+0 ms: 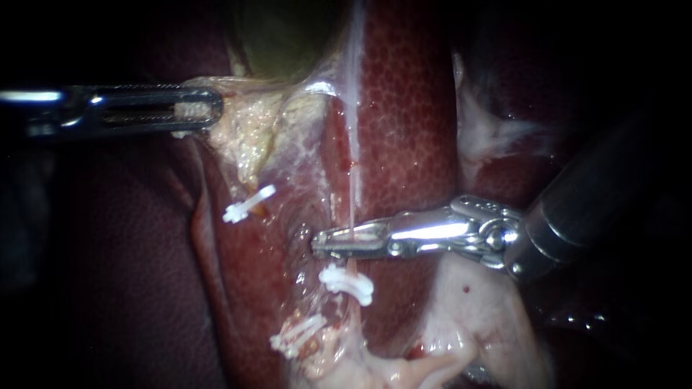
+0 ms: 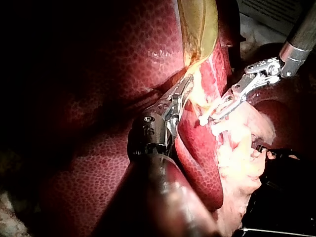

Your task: Clipping third clip right tube

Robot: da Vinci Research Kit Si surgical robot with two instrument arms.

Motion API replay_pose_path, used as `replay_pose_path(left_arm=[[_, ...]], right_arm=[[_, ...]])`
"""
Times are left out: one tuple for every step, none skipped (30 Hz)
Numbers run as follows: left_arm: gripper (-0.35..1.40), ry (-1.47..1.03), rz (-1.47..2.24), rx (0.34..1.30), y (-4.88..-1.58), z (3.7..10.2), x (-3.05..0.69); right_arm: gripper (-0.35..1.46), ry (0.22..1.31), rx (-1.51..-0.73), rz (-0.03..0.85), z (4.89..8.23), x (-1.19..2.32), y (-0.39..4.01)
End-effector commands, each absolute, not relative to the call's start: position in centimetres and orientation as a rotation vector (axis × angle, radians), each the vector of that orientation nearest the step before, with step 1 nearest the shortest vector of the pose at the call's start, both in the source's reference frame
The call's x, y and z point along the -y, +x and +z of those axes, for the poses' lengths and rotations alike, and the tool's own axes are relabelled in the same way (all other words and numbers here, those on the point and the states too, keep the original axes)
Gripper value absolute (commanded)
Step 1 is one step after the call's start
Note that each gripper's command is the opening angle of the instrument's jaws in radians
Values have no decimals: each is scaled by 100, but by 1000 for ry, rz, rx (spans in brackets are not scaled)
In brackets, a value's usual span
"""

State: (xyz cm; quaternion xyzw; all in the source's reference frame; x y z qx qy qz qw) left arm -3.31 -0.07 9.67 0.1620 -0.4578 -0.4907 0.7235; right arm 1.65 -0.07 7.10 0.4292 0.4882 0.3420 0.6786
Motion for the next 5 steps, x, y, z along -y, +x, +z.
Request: replay_pose_path(left_arm=[[-33, 357, -1084, 1010, -331, 967, 7], [-33, 357, -1084, 1010, -331, 967, 7], [-33, 357, -1084, 1010, -331, 967, 7], [-33, 357, -1084, 1010, -331, 967, 6], [-33, 357, -1084, 1010, -331, 967, 6]], right_arm=[[-35, 967, -1094, 772, 710, 7, 165], [-35, 968, -1094, 772, 711, 7, 165], [-35, 968, -1094, 772, 711, 7, 164], [-35, 968, -1094, 771, 711, 7, 164], [-35, 969, -1094, 770, 711, 7, 164]])
